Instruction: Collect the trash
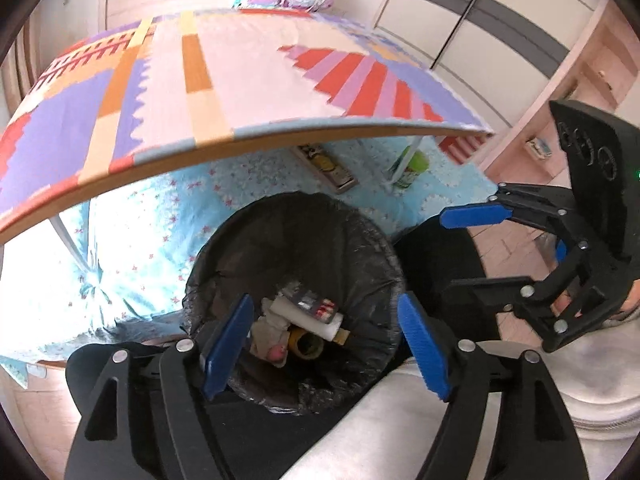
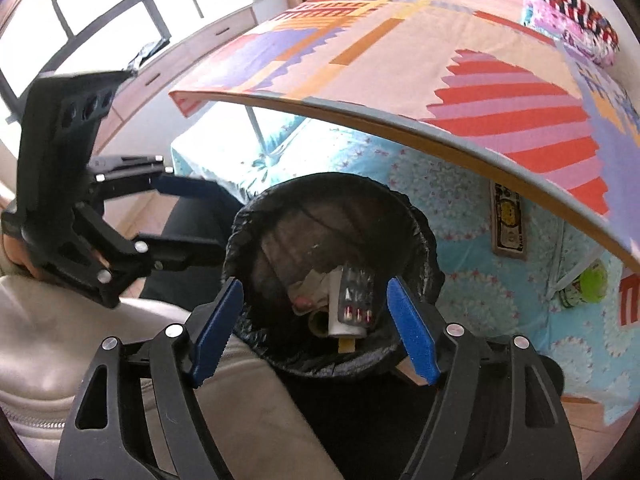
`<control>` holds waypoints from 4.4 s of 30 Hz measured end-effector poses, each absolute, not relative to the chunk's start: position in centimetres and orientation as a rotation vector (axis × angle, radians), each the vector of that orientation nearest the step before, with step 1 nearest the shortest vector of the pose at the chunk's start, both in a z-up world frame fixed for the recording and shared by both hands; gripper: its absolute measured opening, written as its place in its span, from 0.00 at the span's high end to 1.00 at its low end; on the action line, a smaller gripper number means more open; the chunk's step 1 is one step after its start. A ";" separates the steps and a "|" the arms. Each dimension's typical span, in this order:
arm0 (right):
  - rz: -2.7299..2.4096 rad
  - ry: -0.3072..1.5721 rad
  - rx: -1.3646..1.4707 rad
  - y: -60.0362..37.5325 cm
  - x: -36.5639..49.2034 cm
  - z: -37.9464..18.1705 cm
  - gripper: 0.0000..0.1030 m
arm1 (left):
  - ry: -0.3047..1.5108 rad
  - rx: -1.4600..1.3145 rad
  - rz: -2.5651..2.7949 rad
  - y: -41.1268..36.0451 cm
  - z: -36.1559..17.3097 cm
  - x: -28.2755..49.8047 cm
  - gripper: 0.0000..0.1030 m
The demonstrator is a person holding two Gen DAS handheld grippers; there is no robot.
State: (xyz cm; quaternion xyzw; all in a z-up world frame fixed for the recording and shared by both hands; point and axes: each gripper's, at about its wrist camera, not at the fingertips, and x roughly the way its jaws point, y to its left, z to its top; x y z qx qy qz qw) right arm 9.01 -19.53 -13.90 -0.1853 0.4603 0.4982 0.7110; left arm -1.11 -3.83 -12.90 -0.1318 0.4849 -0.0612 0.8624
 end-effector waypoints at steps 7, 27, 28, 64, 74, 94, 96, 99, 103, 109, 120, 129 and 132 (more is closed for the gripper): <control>1.133 1.009 -0.417 -19.7 7.6 -11.8 0.28 | 1.001 -0.242 -0.113 -4.2 -10.9 -2.0 0.21; 1.135 1.015 -0.411 -20.0 6.9 -11.5 0.28 | 0.993 -0.218 -0.127 -5.1 -10.2 -2.7 0.21; 1.136 1.014 -0.411 -20.0 6.9 -11.5 0.28 | 0.993 -0.219 -0.127 -5.1 -10.2 -2.7 0.21; 1.148 1.019 -0.399 -19.9 6.6 -11.6 0.28 | 0.999 -0.232 -0.117 -5.0 -10.4 -2.6 0.21; 1.143 1.013 -0.402 -19.9 6.5 -11.7 0.28 | 1.000 -0.228 -0.128 -5.2 -10.3 -2.4 0.21; 1.144 1.009 -0.402 -19.9 6.4 -11.7 0.28 | 0.997 -0.245 -0.141 -5.1 -10.4 -2.4 0.21; 1.142 1.007 -0.402 -19.9 6.4 -11.7 0.28 | 0.995 -0.242 -0.137 -5.1 -10.3 -2.4 0.21; 1.144 1.005 -0.404 -19.9 6.3 -11.7 0.28 | 0.996 -0.242 -0.138 -5.1 -10.3 -2.4 0.21; 1.150 1.006 -0.402 -19.9 6.3 -11.7 0.28 | 0.997 -0.241 -0.145 -5.2 -10.3 -2.4 0.21; 1.150 0.998 -0.403 -19.9 6.4 -11.5 0.28 | 0.994 -0.240 -0.149 -5.4 -10.4 -2.3 0.21; 1.151 0.994 -0.403 -19.9 6.4 -11.5 0.28 | 0.993 -0.241 -0.150 -5.4 -10.4 -2.2 0.21; 1.148 0.993 -0.403 -19.9 6.5 -11.5 0.28 | 0.993 -0.239 -0.153 -5.5 -10.3 -2.2 0.21; 1.149 0.991 -0.403 -19.9 6.5 -11.4 0.28 | 0.992 -0.237 -0.158 -5.5 -10.2 -2.2 0.21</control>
